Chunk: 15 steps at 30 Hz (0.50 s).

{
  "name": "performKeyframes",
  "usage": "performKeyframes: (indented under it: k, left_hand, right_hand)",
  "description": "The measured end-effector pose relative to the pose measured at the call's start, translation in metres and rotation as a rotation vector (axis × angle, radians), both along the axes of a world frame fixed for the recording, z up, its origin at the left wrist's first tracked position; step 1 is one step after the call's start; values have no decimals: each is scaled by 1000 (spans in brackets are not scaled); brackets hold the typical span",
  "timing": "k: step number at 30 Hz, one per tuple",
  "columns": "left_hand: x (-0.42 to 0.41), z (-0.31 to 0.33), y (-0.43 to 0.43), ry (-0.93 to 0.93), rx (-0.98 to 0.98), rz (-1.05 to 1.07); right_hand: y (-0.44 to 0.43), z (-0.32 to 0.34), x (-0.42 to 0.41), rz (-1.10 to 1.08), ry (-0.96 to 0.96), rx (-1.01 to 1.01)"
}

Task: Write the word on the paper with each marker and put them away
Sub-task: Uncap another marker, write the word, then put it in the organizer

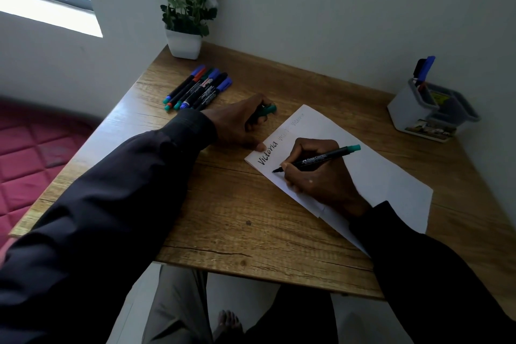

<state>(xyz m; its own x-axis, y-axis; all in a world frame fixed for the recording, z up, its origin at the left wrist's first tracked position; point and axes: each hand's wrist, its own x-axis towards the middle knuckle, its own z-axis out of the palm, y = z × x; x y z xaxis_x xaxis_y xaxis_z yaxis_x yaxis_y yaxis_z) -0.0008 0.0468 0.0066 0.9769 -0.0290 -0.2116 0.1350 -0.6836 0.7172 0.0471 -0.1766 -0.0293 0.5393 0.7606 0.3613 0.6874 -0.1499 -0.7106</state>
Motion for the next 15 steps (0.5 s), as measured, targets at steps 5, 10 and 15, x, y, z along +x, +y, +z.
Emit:
performKeyframes:
  k: [5,10,15]
  left_hand:
    - [1,-4,2,-21,-13,9]
    - [2,-5,1,-35,-19,2]
    - [2,-7,1,-45,-54,3]
  right_hand:
    - [-1,-1,0,7,97,18]
    - [-1,0,-5,-29,192,-26]
    - [-2,0,-3,47,209,81]
